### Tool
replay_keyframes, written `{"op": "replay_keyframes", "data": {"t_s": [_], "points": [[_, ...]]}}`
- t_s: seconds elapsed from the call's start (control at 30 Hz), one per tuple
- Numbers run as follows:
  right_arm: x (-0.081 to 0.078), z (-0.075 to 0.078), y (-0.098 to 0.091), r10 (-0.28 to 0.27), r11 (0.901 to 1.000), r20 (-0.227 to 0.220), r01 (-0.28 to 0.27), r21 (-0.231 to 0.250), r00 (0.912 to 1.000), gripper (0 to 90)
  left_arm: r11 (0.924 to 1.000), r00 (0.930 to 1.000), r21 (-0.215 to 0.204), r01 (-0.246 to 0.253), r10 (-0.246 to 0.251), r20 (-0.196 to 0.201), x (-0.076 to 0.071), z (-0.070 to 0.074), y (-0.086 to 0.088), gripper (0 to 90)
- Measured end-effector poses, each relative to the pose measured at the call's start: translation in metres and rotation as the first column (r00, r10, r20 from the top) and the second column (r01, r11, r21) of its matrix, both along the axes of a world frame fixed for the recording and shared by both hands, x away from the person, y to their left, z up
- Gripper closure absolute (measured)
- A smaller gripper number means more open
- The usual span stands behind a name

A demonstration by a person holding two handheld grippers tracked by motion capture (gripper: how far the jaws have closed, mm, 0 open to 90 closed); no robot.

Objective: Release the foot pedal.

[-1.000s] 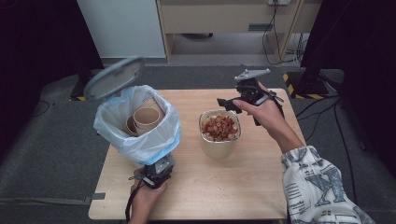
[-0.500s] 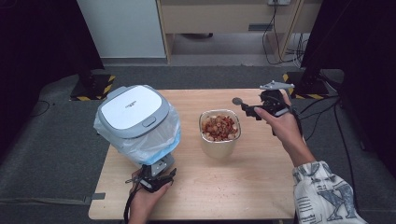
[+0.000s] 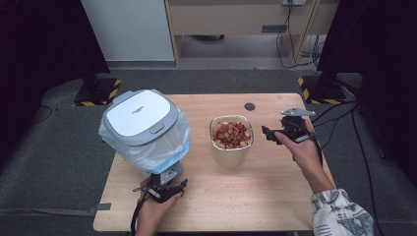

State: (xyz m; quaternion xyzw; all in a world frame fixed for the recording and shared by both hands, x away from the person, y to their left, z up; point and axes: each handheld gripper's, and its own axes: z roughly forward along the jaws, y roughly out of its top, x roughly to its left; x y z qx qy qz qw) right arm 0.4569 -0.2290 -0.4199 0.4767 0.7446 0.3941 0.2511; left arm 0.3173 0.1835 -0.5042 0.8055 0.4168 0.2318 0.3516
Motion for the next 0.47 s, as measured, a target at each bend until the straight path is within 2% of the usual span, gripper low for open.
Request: {"op": "replay_keyframes", "data": {"t_s": [0.17,0.33,0.47], "points": [[-0.013,-0.027,-0.004,-0.018,0.9998,-0.029,0.017,-0.007,0.9994,5.8,1.0000,1.0000,-0.002,0.003,-0.003,-0.002,0.000,0.000,0.000,32.4],[-0.025,-0.061,-0.004,-0.022,0.9997,-0.086,0.022,-0.007,0.9960,5.8,1.0000,0.9999,-0.001,0.007,-0.007,-0.008,0.000,0.000,-0.001,32.2],[-0.028,-0.081,-0.003,-0.036,0.9992,-0.141,0.034,-0.020,0.9894,5.7,0.9999,0.9999,0.001,0.012,-0.012,-0.006,0.000,0.000,-0.001,32.0]]}}
